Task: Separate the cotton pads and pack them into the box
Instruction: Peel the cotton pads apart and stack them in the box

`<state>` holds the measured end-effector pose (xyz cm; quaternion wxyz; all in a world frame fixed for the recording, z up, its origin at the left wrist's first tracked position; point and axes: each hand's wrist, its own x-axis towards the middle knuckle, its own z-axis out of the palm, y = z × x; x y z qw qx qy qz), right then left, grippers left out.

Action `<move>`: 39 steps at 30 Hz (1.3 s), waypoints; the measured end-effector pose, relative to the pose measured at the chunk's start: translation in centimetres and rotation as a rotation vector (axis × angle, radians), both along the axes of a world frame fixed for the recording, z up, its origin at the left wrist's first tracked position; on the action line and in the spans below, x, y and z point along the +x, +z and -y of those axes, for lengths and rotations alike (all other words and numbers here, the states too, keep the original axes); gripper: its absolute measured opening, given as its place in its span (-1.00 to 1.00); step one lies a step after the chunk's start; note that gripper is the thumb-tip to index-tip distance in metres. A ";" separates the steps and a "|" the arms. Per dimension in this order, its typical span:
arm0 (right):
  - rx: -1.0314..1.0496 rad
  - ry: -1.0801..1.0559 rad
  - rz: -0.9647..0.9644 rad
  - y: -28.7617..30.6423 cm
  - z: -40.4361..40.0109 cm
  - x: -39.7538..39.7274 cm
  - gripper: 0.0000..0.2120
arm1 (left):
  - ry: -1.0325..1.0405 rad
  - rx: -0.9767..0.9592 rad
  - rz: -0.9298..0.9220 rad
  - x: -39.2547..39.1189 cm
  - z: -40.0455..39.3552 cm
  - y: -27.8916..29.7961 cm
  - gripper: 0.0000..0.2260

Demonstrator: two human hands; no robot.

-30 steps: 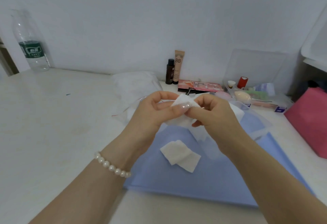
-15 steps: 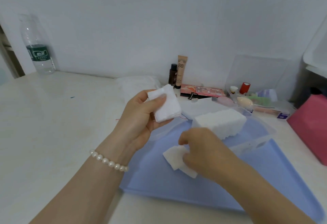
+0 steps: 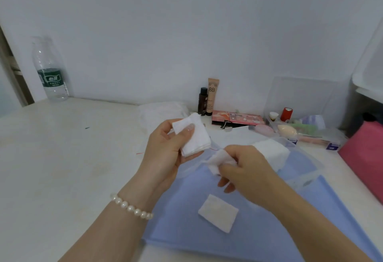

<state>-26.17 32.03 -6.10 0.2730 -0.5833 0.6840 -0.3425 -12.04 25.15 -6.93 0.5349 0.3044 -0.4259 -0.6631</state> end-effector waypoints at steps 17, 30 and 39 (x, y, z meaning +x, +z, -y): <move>0.030 0.097 0.437 1.4 -0.4 0.3 -0.80 | -0.297 0.102 0.048 -1.7 -1.7 -0.4 -0.79; 0.072 0.069 0.494 1.2 -0.4 0.2 -0.78 | -0.359 0.210 0.040 -1.6 -1.4 -0.4 -0.42; 0.031 0.027 0.453 0.8 -0.2 0.5 -0.74 | -0.350 0.111 0.016 -1.9 -1.8 -0.9 -0.75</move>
